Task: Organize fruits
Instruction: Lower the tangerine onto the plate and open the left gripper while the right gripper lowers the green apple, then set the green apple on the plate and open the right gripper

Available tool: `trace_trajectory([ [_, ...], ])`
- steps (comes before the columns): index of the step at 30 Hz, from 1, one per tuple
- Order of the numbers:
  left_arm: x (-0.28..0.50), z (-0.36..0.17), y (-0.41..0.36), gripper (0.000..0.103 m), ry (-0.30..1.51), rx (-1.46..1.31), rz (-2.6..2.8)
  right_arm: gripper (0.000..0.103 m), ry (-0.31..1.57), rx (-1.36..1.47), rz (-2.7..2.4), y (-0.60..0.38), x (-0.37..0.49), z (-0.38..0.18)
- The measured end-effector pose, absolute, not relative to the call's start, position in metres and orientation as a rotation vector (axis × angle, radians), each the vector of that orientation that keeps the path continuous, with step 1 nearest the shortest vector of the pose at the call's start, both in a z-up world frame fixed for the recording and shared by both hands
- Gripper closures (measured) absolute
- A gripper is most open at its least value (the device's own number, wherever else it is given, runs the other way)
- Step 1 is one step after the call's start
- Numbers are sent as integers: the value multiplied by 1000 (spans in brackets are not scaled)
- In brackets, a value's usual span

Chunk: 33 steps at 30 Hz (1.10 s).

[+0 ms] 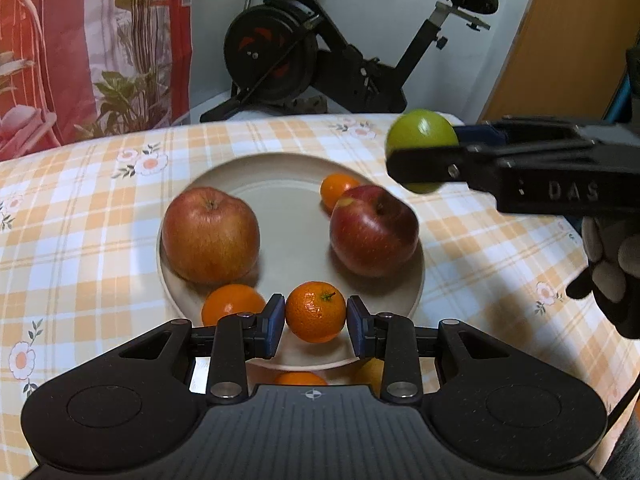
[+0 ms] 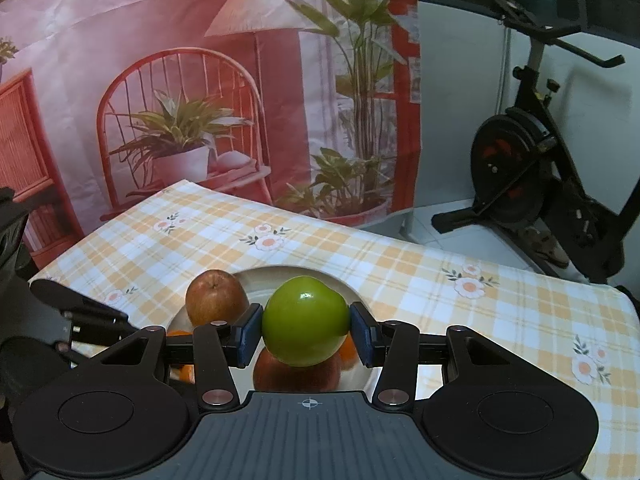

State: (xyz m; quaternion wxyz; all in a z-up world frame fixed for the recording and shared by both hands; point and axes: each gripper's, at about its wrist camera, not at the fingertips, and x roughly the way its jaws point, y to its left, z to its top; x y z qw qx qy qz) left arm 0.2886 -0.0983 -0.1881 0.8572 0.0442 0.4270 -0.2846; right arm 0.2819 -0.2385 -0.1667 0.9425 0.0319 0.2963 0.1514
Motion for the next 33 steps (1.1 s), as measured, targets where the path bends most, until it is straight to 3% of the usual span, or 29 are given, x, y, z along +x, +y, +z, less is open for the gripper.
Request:
trace_trajectory([
  [14, 296, -187, -81, 63, 932, 10, -608, 60, 641, 52, 332, -224, 328, -182],
  [33, 304, -159, -30, 63, 766, -114, -422, 59, 806, -44, 292, -172, 410, -209],
])
